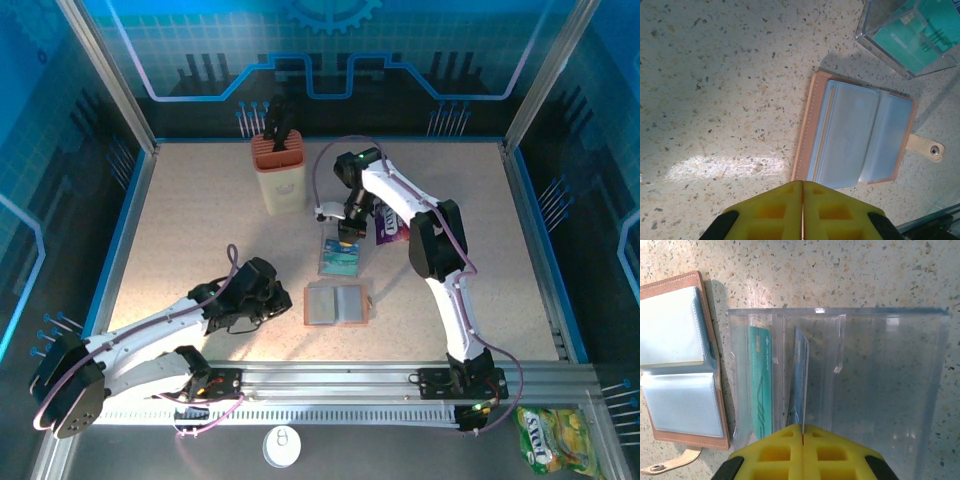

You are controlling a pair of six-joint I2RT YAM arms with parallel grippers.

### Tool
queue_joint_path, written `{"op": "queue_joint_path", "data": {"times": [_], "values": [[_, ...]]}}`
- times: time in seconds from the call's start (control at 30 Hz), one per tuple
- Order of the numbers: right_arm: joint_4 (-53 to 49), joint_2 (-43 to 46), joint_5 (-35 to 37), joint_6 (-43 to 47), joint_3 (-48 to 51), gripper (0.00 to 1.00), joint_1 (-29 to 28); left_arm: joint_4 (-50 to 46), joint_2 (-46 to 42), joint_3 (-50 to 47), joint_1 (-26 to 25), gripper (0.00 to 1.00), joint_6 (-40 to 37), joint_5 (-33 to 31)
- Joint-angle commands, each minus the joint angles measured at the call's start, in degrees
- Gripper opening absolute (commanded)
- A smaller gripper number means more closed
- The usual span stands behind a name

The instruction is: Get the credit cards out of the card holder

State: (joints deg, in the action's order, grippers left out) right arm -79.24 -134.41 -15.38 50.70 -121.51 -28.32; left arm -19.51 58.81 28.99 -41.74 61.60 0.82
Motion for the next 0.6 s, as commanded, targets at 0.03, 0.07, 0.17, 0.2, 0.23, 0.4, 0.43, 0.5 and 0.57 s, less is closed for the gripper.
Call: {"op": "queue_joint_path", "data": {"times": [0.03, 0.07, 0.17, 0.2, 0.23, 0.4, 0.43, 0.5, 0.57], "values": [[-1.4, -1.5, 0.8, 0.4, -1.0, 0.14, -1.1, -1.0, -0.7, -0.7, 0.5, 0.08, 0.8, -0.8], [-1.3, -1.4, 0.7, 0.1, -1.0, 0.15, -1.0, -0.9, -0.7, -0.7, 0.4, 0.08, 0.8, -0.8], [-1.0, -0.2, 0.1, -0.7, -1.2, 0.17, -1.0, -0.9, -0.7, -0.9, 0.5, 0.08, 0.8, -0.8], [-0.9, 0.4, -0.1, -1.0, -1.2, 0.18, -1.0, -0.8, -0.7, -0.9, 0.5, 0.09, 0.8, -0.8], [-0.6, 0.8, -0.2, -1.4, -1.2, 0.19, -1.0, -0.9, -0.7, -0.9, 0.5, 0.09, 0.8, -0.8], [1.6, 5.4, 1.4, -4.1, 0.2, 0.22, -1.0, -0.5, -0.6, -0.9, 0.6, 0.09, 0.5, -0.8], [2.3, 6.5, 1.7, -4.8, 1.0, 0.22, -1.0, -0.4, -0.5, -0.9, 0.6, 0.09, 0.5, -0.7], [3.6, 8.4, 1.8, -6.2, 2.4, 0.22, -1.1, 0.0, -0.3, -0.9, 0.6, 0.10, 0.4, -0.7], [6.0, 10.2, 2.5, -9.8, 3.9, 0.21, -1.1, 0.5, 0.1, -0.9, 0.6, 0.10, 0.4, -0.6]]}}
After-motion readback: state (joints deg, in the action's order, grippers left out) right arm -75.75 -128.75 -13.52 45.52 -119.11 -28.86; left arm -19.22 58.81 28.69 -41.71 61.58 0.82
